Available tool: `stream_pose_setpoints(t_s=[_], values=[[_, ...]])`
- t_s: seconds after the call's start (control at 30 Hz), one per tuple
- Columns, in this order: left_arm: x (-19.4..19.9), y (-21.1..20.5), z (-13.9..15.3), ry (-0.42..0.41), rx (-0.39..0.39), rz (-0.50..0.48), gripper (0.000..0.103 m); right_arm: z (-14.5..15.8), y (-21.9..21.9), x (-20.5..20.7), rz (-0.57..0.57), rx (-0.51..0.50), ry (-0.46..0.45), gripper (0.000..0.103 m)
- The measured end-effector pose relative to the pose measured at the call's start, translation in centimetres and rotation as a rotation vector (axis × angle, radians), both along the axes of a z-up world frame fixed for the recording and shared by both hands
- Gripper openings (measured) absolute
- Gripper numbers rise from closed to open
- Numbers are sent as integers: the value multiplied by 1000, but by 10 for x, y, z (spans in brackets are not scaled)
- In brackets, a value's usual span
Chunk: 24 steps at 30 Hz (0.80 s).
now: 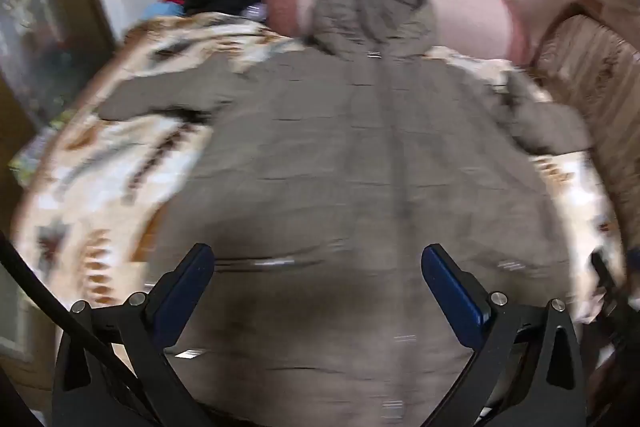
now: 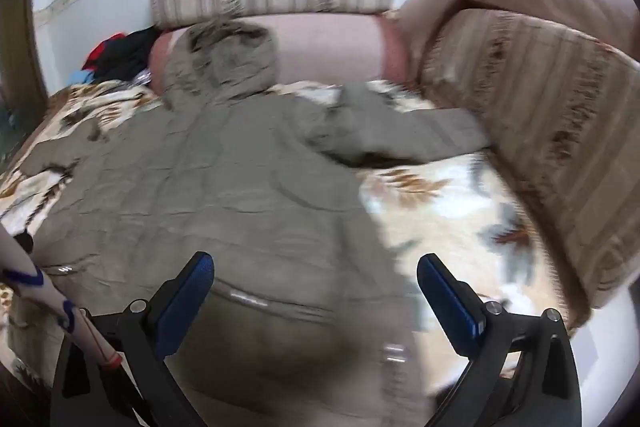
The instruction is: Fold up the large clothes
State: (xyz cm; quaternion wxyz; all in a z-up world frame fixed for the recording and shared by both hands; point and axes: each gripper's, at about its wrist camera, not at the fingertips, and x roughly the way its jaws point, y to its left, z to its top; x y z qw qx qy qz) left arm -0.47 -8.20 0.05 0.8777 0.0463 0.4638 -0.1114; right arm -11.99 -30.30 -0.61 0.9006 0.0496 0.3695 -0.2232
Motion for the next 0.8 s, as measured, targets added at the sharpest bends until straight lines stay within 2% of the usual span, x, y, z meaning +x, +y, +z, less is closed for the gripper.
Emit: stream_pose_setpoints(t_s=[0.07, 0.13, 0.23, 0.4, 0.57, 0.67, 0.8], values=[[4, -26, 9, 24, -79, -12, 103, 5, -15, -15, -2, -20, 3, 103], [9, -57, 17, 20, -88, -29, 103, 15, -37, -38, -37, -40, -8, 103], [12, -109, 36, -17, -76, -88, 103, 25, -69, -75, -108, -14, -40, 103], [7, -200, 64, -112, -60, -233, 103, 26, -112, -132, -265, 40, -64, 103], [2, -274, 76, -148, -77, -365, 103, 19, -136, -170, -406, 71, -58, 103], [-6, -300, 74, -159, -79, -419, 103, 16, -146, -179, -450, 121, -63, 103], [-9, -303, 68, -152, -66, -431, 103, 12, -151, -182, -461, 148, -53, 103]])
